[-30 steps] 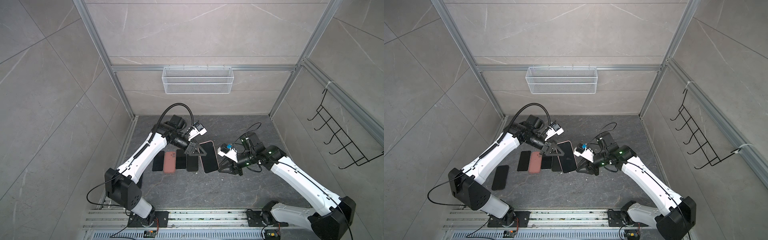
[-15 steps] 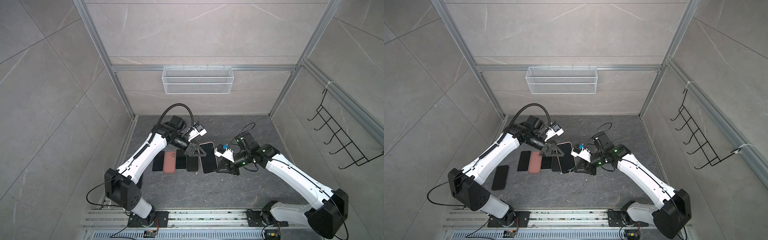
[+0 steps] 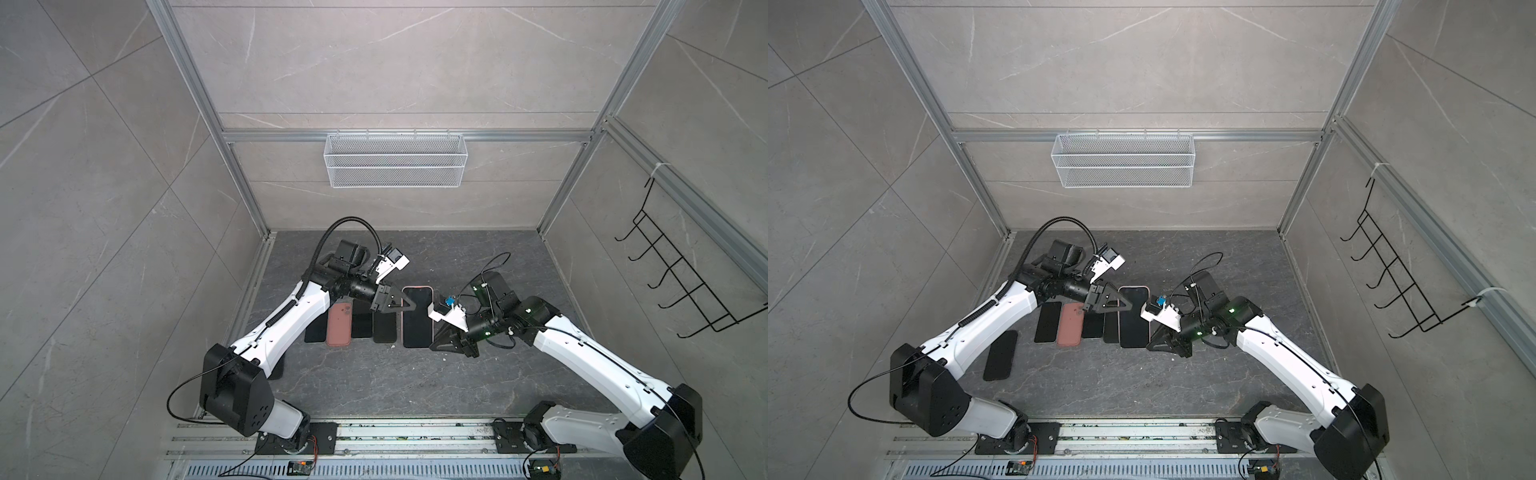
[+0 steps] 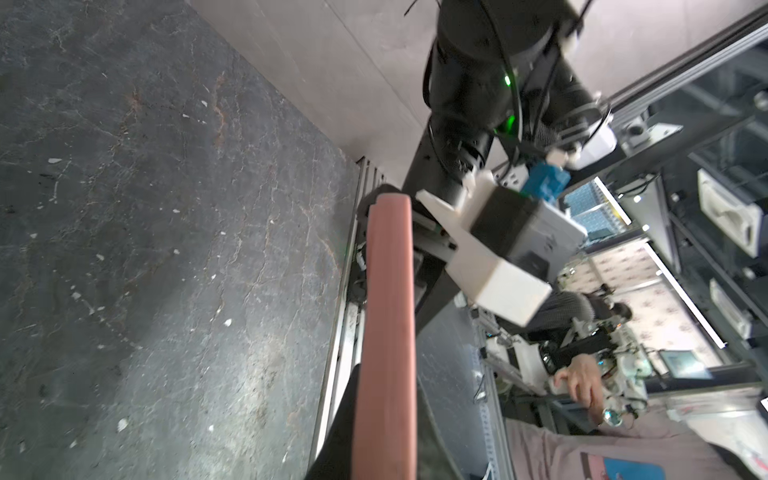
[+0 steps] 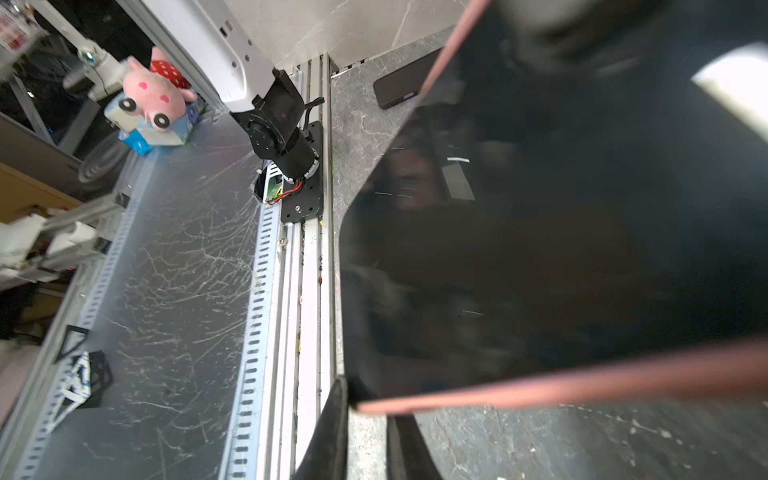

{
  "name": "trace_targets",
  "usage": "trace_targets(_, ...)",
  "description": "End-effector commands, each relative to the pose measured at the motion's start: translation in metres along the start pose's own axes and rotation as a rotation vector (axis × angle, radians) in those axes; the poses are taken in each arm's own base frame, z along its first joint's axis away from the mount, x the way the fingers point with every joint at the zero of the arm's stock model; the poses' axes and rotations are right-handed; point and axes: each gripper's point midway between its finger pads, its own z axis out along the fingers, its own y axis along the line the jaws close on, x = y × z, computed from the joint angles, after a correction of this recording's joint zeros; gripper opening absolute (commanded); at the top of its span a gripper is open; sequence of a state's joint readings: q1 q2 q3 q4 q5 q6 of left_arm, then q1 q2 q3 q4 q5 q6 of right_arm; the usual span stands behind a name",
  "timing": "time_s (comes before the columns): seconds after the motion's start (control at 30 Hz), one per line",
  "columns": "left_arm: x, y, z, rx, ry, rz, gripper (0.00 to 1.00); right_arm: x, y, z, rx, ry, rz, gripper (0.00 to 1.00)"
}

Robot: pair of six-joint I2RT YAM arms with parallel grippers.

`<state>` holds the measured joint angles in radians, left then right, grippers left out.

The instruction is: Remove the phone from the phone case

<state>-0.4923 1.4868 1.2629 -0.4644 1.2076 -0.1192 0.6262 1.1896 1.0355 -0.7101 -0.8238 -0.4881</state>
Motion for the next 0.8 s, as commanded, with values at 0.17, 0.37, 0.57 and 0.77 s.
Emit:
trace_targets(0.17,-0.048,0.044,0.026,0.035,-0.204,-0.163,0.0,-0.081,0.034,-0.018,0.014,-0.299,-0.434,0.0)
trace_targets(0.37,-0.052,0.037,0.006,0.042,-0.31,-0.18,0.0,-0.08,0.018,-0.024,0.134,-0.323,-0.337,0.0)
trace_targets(0.57,-0.051,0.008,-0.008,0.072,-0.274,-0.116,0.0,-0.057,-0.013,-0.042,0.338,-0.282,0.15,0.38)
trace_targets(0.77,-0.038,-0.033,-0.02,0.073,-0.2,0.05,0.0,-0.024,0.004,-0.024,0.182,-0.165,0.383,0.57)
